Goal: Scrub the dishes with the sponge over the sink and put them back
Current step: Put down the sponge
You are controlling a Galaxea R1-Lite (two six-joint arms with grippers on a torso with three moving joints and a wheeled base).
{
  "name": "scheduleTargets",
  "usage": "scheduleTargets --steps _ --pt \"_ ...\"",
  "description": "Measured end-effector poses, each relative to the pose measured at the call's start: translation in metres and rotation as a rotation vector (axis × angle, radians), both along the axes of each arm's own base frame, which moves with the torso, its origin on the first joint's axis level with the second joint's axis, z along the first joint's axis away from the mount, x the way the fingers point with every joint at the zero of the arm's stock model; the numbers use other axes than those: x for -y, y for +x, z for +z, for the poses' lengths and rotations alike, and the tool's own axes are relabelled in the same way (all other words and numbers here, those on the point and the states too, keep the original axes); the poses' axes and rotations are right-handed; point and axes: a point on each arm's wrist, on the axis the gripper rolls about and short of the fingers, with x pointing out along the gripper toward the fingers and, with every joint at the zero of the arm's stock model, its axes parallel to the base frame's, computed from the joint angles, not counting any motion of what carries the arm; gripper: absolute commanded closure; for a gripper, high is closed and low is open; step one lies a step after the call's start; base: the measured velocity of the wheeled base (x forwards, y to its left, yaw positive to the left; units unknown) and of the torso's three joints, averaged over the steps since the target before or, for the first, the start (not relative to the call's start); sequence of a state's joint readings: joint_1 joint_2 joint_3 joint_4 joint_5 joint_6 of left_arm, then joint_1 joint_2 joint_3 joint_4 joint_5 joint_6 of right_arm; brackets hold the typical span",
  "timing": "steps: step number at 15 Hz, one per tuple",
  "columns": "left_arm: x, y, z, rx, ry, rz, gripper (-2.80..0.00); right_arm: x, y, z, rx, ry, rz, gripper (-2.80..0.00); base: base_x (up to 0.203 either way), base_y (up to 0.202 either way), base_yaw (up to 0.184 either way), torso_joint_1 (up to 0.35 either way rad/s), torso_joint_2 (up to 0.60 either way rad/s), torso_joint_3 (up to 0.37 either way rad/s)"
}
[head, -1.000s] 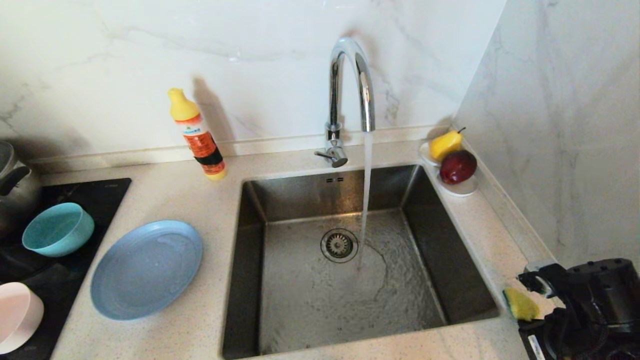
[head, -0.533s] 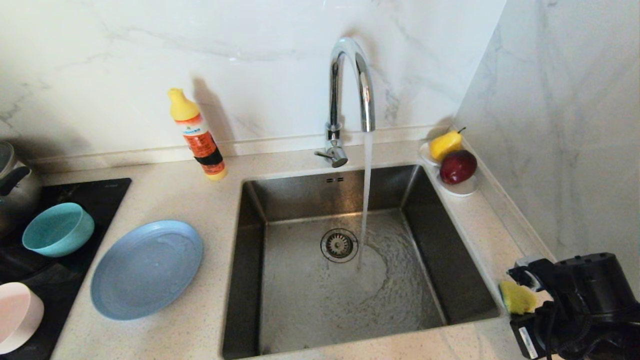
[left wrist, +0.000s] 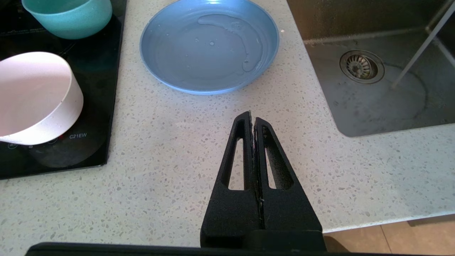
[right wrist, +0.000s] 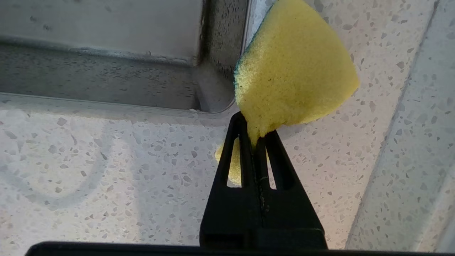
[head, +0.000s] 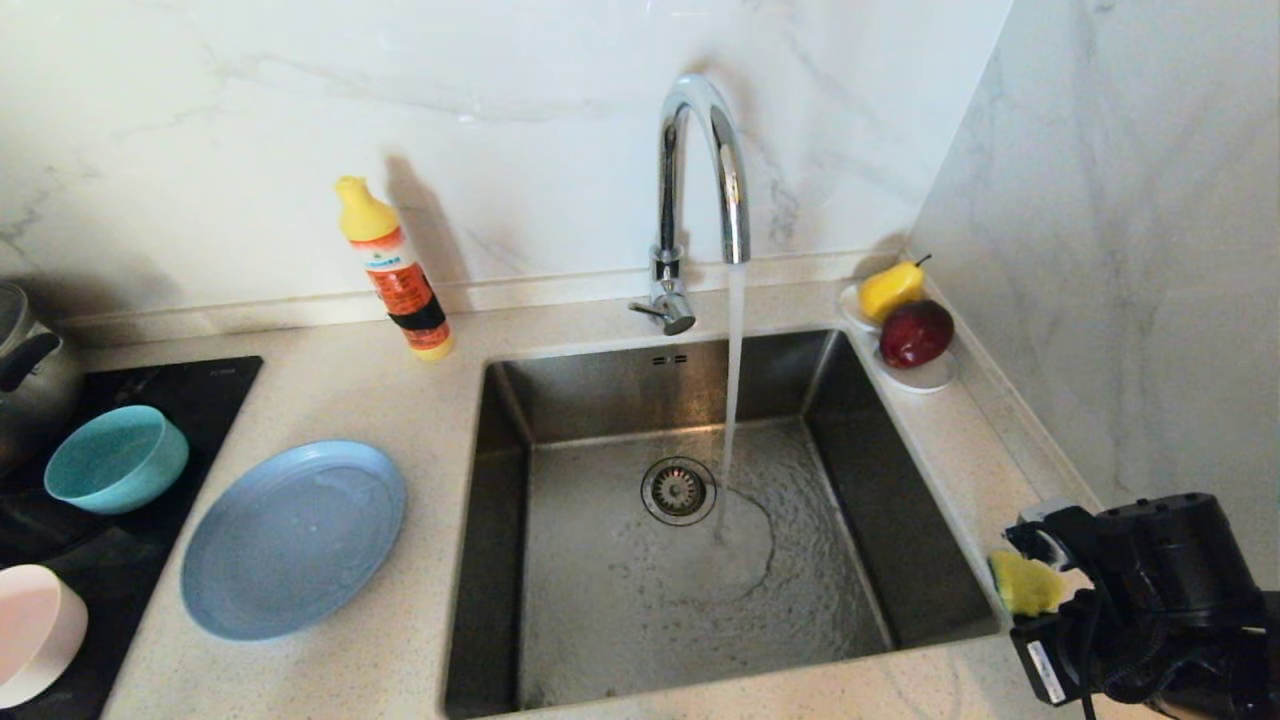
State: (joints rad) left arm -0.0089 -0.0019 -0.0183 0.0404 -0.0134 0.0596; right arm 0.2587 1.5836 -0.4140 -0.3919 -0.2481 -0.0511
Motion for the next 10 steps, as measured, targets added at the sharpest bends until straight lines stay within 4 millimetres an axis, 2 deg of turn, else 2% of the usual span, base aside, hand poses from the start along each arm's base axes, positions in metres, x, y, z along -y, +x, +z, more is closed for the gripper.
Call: scheduleTargets --steps 7,8,10 --pt "0.0 0.0 0.0 0.0 0.001 0.0 0.0 -0.0009 0.0037 0.0002 0.023 -0.014 0.014 0.0 0.0 0.0 0.0 0.0 0.0 0.0" --pt "0.0 0.0 0.0 0.0 0.0 0.0 0.0 -0.0009 0.0038 -0.0002 0.02 -0.016 0.013 -2.8 0.0 0.0 0.0 0.0 0.0 0.0" --pt "0.0 0.0 0.0 0.0 0.0 0.0 0.0 -0.0008 0.0038 -0.0006 0.018 -0.015 0.011 -2.8 0.0 0.0 0.0 0.0 0.0 0.0"
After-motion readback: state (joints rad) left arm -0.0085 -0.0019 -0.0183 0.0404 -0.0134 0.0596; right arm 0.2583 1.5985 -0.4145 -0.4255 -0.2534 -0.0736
